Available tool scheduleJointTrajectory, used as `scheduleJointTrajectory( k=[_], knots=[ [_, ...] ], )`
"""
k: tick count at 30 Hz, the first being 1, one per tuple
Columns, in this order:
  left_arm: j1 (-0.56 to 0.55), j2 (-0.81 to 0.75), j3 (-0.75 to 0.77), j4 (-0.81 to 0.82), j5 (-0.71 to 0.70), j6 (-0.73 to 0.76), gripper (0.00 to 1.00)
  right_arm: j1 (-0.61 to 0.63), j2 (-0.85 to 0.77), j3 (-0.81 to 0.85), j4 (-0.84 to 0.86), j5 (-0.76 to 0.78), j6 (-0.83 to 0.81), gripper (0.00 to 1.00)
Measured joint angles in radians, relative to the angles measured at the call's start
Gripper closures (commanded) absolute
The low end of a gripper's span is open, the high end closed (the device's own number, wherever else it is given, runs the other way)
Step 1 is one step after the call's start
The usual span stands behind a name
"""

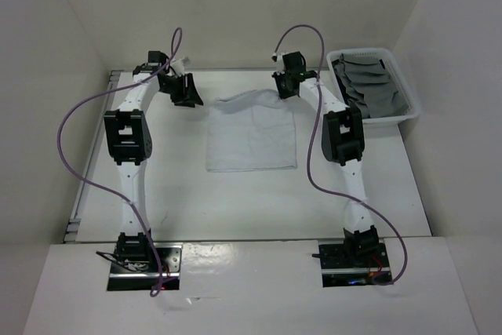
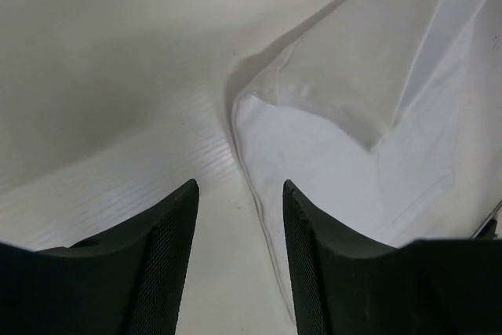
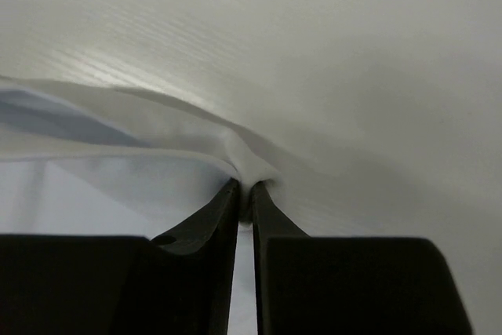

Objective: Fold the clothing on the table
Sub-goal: Flatten the skirt out

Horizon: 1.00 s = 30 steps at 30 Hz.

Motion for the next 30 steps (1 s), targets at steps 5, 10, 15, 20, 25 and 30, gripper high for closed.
scheduleJointTrajectory(
  k=[5, 10, 15, 20, 25, 30],
  knots=[
    [-0.015, -0.007, -0.036, -0.030, 0.003, 0.050, 0.42, -0.007, 0.220, 0.343, -0.138, 0.009, 0.047, 0.79],
    [-0.031, -0.064, -0.192, -0.039, 0.003, 0.084, 0.37, -0.025, 0.334, 0.557, -0.216, 0.058, 0.084, 0.34],
    [-0.033, -0.166, -0.298, -0.044, 0.002, 0.127, 0.31, -0.035, 0.338, 0.661, -0.296, 0.110, 0.100, 0.15],
    [-0.034, -0.314, -0.392, -0.031, -0.008, 0.152, 0.28, -0.034, 0.312, 0.718, -0.386, 0.103, 0.109, 0.14],
    [-0.041, -0.426, -0.467, -0.029, -0.026, 0.155, 0.28, -0.023, 0.220, 0.647, -0.527, 0.060, 0.101, 0.18],
    [-0.076, -0.452, -0.601, -0.018, -0.060, 0.155, 0.30, 0.030, -0.064, 0.169, -0.463, 0.059, 0.089, 0.19]
  ],
)
